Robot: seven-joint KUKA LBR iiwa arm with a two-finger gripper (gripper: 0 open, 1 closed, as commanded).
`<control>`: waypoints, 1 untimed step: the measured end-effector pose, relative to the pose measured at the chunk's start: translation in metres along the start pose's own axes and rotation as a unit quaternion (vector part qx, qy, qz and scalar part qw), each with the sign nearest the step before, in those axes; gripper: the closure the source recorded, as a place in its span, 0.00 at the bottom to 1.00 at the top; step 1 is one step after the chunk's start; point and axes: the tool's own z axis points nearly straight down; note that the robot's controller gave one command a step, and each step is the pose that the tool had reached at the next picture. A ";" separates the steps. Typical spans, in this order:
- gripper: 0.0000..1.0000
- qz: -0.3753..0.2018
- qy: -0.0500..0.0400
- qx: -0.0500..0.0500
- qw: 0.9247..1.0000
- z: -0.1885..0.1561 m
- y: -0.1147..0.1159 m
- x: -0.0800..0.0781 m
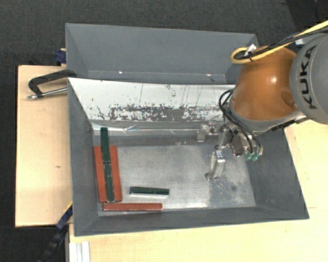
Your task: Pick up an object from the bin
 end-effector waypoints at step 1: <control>0.00 -0.019 0.008 0.000 1.000 0.032 0.017 0.012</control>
Offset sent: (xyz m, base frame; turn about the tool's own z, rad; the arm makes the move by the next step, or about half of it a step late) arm -0.0247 0.0472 -0.1089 -0.2584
